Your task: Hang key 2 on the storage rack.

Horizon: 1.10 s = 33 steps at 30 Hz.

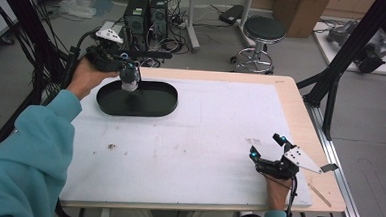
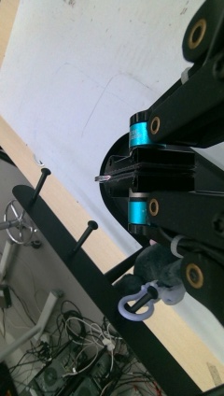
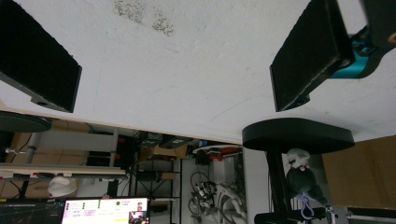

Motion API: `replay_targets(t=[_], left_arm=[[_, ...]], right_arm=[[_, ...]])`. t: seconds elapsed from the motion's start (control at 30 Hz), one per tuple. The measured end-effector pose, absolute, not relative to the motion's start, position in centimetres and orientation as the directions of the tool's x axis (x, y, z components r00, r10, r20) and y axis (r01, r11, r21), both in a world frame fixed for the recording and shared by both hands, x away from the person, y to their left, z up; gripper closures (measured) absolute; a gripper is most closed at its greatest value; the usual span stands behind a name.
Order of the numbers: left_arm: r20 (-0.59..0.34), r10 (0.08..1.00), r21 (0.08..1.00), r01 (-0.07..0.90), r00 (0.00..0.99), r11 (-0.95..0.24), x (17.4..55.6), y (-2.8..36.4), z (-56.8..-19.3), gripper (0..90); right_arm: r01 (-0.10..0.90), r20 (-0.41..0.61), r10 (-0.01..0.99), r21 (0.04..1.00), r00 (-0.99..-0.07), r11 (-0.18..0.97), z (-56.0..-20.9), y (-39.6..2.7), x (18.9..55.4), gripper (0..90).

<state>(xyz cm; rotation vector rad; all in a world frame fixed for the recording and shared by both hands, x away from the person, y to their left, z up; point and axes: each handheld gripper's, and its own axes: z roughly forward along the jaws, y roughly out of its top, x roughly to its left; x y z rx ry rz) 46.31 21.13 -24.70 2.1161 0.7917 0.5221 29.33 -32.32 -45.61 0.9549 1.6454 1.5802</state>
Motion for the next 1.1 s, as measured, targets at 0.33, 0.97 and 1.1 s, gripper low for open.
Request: replay_targets(t=[0.33, 0.97, 1.1], left_arm=[[0.105, 0.657, 0.757, 0.368, 0.747, -0.54, 48.4, 20.2, -23.7, 88.3], [0.144, 0.633, 0.66, 0.402, 0.761, -0.634, 50.9, 18.7, -24.1, 88.2], [0.145, 0.635, 0.656, 0.406, 0.759, -0.636, 51.2, 18.7, -24.3, 88.2]], right_arm=[[0.059, 0.022, 0.854, 0.998, -0.519, 0.01, -45.6, -32.3, 29.3, 1.2], [0.056, 0.021, 0.855, 0.998, -0.518, 0.009, -45.6, -32.3, 29.4, 1.2], [0.055, 0.02, 0.856, 0.998, -0.517, 0.01, -45.6, -32.3, 29.4, 1.2]])
